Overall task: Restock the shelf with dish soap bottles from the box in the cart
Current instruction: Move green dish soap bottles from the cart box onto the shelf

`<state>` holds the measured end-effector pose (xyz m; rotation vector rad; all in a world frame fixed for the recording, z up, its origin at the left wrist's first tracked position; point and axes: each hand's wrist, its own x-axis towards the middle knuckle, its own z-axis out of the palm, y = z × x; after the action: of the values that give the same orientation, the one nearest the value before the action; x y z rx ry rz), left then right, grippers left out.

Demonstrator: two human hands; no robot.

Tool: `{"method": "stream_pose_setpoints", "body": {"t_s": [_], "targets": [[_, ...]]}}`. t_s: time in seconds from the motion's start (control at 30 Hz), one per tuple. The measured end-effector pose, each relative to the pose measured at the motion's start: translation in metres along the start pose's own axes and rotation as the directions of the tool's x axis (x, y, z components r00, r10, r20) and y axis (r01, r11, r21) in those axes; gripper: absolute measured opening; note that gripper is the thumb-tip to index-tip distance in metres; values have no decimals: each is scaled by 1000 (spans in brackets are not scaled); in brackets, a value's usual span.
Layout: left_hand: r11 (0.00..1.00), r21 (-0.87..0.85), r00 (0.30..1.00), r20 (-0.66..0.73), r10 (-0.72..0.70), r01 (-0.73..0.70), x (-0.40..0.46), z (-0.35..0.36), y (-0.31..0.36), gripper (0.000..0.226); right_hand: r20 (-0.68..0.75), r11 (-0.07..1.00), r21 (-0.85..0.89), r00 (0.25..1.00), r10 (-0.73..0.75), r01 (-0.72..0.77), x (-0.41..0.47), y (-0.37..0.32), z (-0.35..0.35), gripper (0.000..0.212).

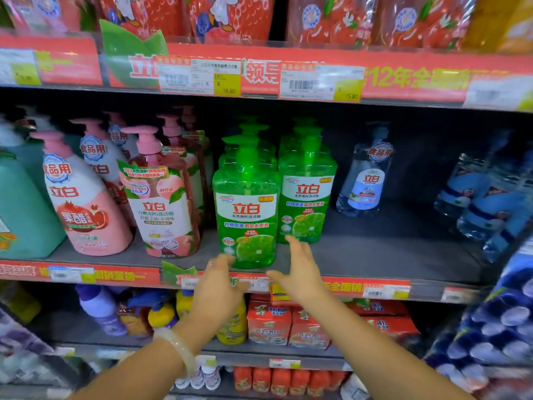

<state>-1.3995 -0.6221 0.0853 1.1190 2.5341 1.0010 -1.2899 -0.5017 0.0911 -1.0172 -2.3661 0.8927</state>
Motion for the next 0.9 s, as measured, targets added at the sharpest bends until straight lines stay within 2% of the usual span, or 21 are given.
{"method": "stream_pose_setpoints", "body": {"t_s": [0.1,0.17,0.3,0.43,0.57,0.67,0.73,0.83,0.9], "targets": [[949,178,959,162,232,-260,-19,19,19,64,23,991,-119,998,-63,66,-27,21,-21,76],[891,244,911,262,319,-383,-24,35,46,72,60,975,-213,997,-47,59,-47,42,-40,75],[795,301,827,399,397,-527,-46,84,114,74,85,939,-337,991,101,-67,-99,99,-95,76],[684,261,698,516,497,-681,-98,155,187,76,-12,888,-389,965,263,-246,-178,168,-169,68],[594,170,554,621,555,-786,-170,232,271,81,-91,794,-429,895,437,-431,-271,237,-247,74],[509,119,454,651,608,-853,-229,287,336,72,-189,702,-443,824,535,-557,-341,284,-301,67],[456,87,391,667,634,-886,-268,319,377,66,-248,642,-427,765,594,-637,-383,311,-336,66],[375,51,293,723,626,-926,-318,361,434,70,-315,565,-394,684,658,-725,-434,344,-385,68],[305,30,231,723,651,-952,-345,383,473,60,-366,520,-372,636,679,-769,-461,366,-415,63]]}}
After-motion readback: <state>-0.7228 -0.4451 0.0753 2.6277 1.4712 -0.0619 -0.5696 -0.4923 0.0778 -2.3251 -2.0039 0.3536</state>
